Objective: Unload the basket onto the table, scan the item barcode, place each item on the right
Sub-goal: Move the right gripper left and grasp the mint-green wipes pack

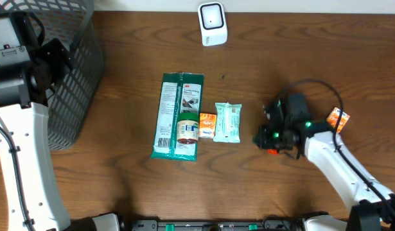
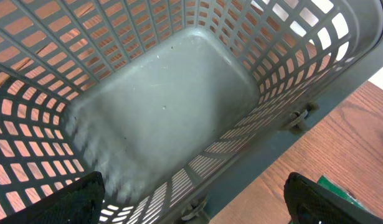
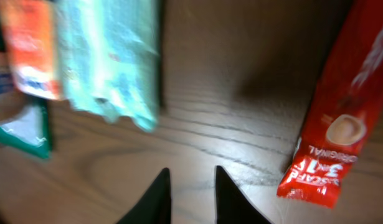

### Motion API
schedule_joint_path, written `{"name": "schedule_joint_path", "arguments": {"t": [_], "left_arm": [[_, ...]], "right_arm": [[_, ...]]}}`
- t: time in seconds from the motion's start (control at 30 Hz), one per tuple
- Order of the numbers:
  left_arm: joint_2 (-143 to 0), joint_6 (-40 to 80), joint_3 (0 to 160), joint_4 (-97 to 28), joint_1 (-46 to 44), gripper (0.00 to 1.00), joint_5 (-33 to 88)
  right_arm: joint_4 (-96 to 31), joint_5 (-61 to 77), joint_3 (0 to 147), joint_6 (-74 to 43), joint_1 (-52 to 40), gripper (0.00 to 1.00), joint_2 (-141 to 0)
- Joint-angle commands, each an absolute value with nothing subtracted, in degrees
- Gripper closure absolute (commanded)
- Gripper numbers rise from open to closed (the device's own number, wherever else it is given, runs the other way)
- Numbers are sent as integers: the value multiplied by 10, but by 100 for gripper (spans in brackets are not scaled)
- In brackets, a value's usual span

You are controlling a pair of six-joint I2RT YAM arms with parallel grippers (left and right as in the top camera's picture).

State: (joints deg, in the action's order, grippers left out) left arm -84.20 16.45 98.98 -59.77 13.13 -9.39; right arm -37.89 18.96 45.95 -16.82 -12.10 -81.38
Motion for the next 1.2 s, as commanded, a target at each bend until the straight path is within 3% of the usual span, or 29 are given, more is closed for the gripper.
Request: {"name": "schedule_joint_path", "arguments": {"t": [0.0,0.1,0.3,0.53,0.7,0.93,1.1,1.17], "left_arm": [[-841,159,993,-598,134,8,-101],[-841,159,993,-598,134,7,-101],[-841,159,993,-598,134,7,-101],[-841,159,993,-598,134,8,-101],[-841,159,993,-598,134,8,-101],[-841,159,993,-598,134,8,-101],[-841,159,993,-598,134,8,-101],[-841,159,993,-598,134,8,-101]], "right_arm": [[-411,189,536,-156,-120,70,-814],[-413,189,550,-159,-121,56,-814],[-346,190,505,-183,-127,53,-835],[-185,230,434,-185,-177,57,-887],[-162,217,433,-186,-218,57,-895],[-173,99,433,-223,-253,52,-902],[-158,101,433,-249,-269,53,-925],[-154,96,433,-249,-276,59,-938]]}}
